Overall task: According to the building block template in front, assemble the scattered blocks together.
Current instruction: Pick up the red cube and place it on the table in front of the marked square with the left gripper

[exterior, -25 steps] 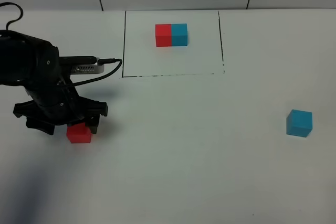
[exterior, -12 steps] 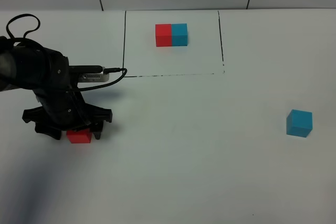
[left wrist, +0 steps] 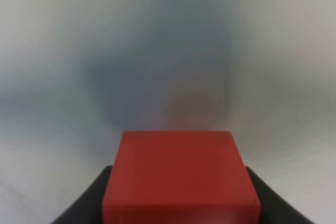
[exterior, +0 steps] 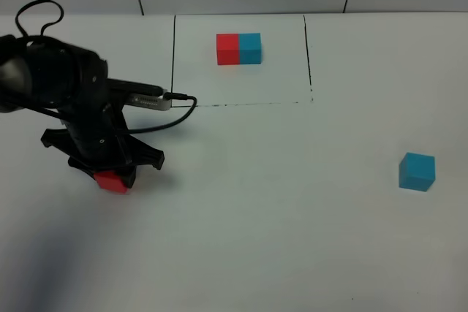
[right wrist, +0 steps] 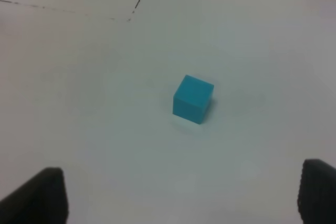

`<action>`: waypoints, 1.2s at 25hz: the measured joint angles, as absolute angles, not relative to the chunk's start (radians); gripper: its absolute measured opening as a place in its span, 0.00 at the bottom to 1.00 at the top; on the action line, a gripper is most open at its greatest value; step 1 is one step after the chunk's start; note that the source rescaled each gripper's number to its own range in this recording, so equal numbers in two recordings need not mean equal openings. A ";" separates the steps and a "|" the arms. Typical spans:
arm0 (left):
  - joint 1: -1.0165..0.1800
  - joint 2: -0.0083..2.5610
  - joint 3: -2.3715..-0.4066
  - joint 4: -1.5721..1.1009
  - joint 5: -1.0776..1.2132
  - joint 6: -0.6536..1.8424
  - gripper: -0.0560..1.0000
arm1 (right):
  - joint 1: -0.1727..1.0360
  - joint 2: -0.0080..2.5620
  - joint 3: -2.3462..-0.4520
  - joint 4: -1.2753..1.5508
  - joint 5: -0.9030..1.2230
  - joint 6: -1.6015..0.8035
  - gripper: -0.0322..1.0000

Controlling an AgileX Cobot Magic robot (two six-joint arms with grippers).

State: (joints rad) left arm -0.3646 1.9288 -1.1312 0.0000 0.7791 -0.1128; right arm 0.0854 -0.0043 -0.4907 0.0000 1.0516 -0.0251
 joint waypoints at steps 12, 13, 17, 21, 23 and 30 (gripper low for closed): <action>-0.538 2.144 -1.629 0.076 0.983 0.627 0.07 | 0.085 -0.004 -0.491 0.000 1.052 -0.024 0.77; -0.549 2.179 -1.674 0.076 1.006 0.665 0.07 | 0.085 -0.004 -0.491 0.000 1.052 -0.024 0.77; -0.605 2.294 -1.851 0.076 1.101 0.807 0.07 | 0.085 -0.004 -0.491 0.000 1.052 -0.024 0.77; -0.650 2.370 -1.954 0.074 1.136 0.882 0.07 | 0.085 -0.004 -0.491 0.000 1.052 -0.024 0.77; -0.661 2.391 -1.976 0.064 1.137 0.915 0.07 | 0.085 -0.004 -0.491 0.000 1.052 -0.025 0.77; -0.670 2.424 -1.988 -0.008 1.136 0.969 0.07 | 0.085 -0.004 -0.491 0.000 1.052 -0.025 0.77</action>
State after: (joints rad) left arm -0.6704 2.4241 -1.9885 -0.0080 1.1359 0.9692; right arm 0.0854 -0.0043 -0.4907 0.0000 1.0516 -0.0252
